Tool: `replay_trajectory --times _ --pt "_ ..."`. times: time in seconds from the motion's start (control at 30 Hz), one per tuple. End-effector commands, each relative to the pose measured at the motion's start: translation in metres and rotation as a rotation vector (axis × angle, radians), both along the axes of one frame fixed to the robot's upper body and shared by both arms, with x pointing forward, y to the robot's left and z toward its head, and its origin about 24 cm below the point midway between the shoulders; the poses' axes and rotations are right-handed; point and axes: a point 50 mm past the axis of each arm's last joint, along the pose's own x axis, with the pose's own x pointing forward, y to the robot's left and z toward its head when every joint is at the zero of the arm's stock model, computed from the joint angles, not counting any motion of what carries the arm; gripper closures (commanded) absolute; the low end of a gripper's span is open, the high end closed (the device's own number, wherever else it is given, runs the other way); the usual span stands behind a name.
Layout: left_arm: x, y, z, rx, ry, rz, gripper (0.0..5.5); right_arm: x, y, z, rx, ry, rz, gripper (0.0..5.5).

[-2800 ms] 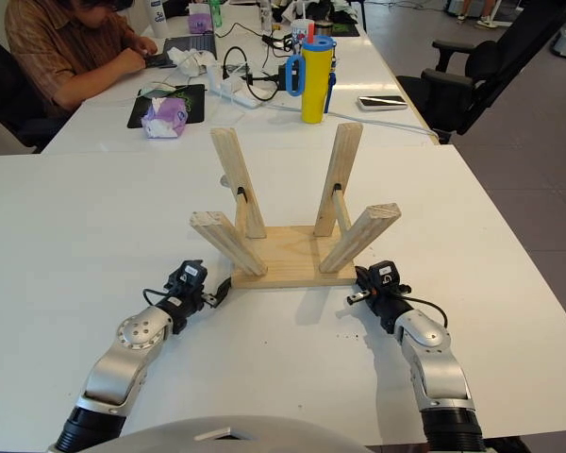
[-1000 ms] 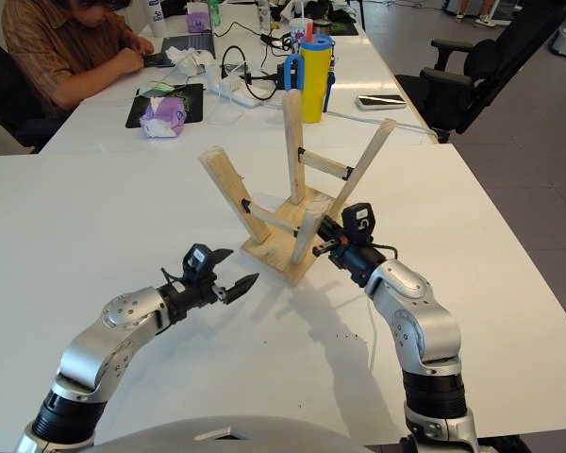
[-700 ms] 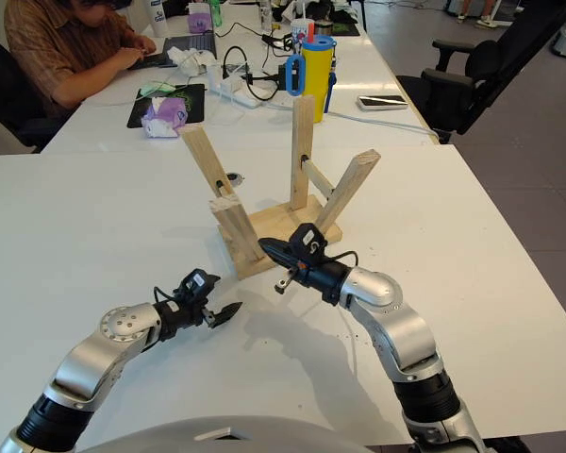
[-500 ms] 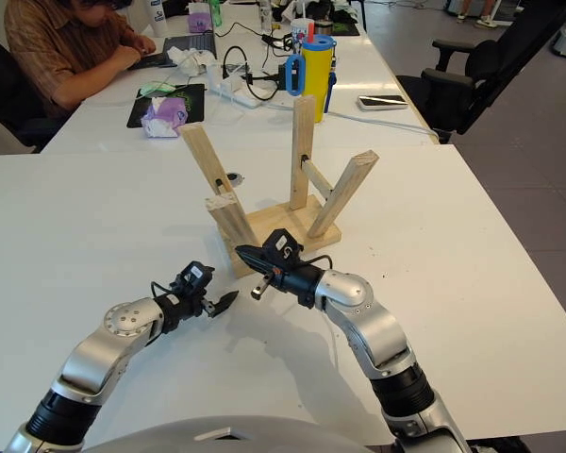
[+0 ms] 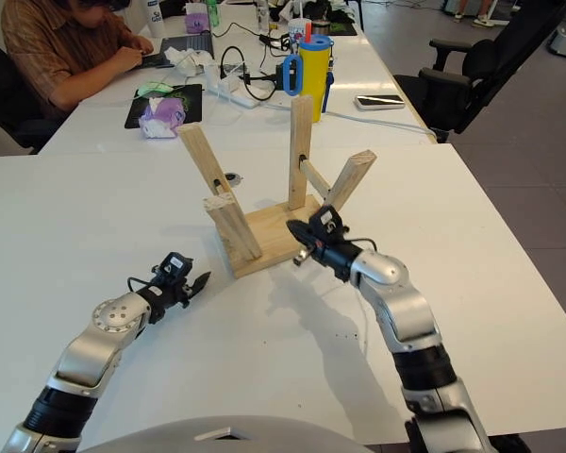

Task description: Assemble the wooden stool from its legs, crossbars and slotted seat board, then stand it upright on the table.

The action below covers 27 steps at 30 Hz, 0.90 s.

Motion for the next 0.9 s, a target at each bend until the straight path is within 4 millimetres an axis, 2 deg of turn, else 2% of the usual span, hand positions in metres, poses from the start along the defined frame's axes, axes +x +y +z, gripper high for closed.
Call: replay_trajectory --times 0.03,0.13,0.3,0.63,0.73,0.9 --pt "-0.003 -0.015 -0.017 0.011 0.079 0.006 2.99 0.012 0.026 0.013 0.000 -0.076 0.057 5.50" --pt "-0.006 -0.026 -0.019 -0.007 0.095 -0.006 2.99 0.012 0.035 0.015 0.002 -0.099 0.099 5.50" --pt "-0.009 -0.045 -0.019 -0.047 0.115 0.005 2.99 0.001 0.052 0.017 0.016 -0.094 0.218 5.50" --pt "0.008 -0.043 -0.008 -0.060 0.051 0.081 2.99 -0.011 0.079 0.013 0.046 -0.023 0.252 5.50" --pt "0.009 -0.040 -0.006 -0.041 0.037 0.086 2.99 -0.011 0.076 0.008 0.020 -0.017 0.214 5.50" --pt "0.004 -0.037 -0.006 -0.030 0.036 0.086 2.99 -0.009 0.054 -0.001 0.005 0.008 0.103 5.50"
